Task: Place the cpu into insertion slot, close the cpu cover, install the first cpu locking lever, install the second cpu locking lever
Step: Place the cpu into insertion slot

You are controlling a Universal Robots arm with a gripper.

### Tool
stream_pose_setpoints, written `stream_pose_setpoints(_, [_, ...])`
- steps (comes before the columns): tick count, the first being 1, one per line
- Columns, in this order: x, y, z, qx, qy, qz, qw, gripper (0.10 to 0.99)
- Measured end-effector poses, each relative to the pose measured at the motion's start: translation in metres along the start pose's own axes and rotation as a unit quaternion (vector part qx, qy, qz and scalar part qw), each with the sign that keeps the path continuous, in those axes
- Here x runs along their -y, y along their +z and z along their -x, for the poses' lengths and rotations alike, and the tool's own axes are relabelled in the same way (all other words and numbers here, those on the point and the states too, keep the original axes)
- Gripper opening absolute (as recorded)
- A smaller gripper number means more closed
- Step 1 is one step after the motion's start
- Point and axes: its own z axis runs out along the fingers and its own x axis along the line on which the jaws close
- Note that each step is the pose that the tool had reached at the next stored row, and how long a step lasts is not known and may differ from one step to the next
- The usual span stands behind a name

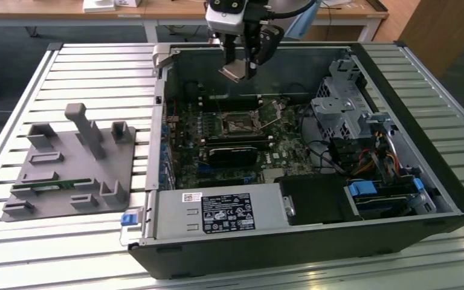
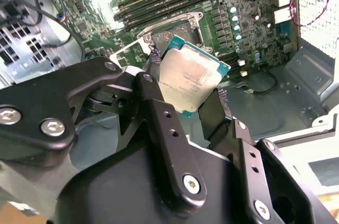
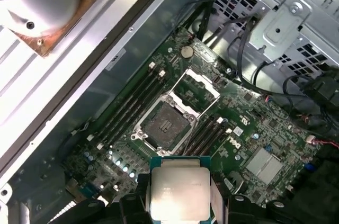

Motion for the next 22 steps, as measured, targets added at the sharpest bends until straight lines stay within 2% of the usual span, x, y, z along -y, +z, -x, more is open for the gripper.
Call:
stream_pose_setpoints(4, [0.0000,0.0006,0.0000,0.0025,0.030,-0.0003,0.9995,0.537])
stream_pose_setpoints(8, [0.0001,0.0012,0.0000,0.0052,0.061,-0.0006,0.9981,0.537])
stream_pose_setpoints(14, [0.0001,0.0017,0.0000,0.0088,0.099,-0.0012,0.9950,0.537])
stream_pose_setpoints(22, [0.0001,0.0024,-0.0001,0.0143,0.143,-0.0027,0.9896,0.537])
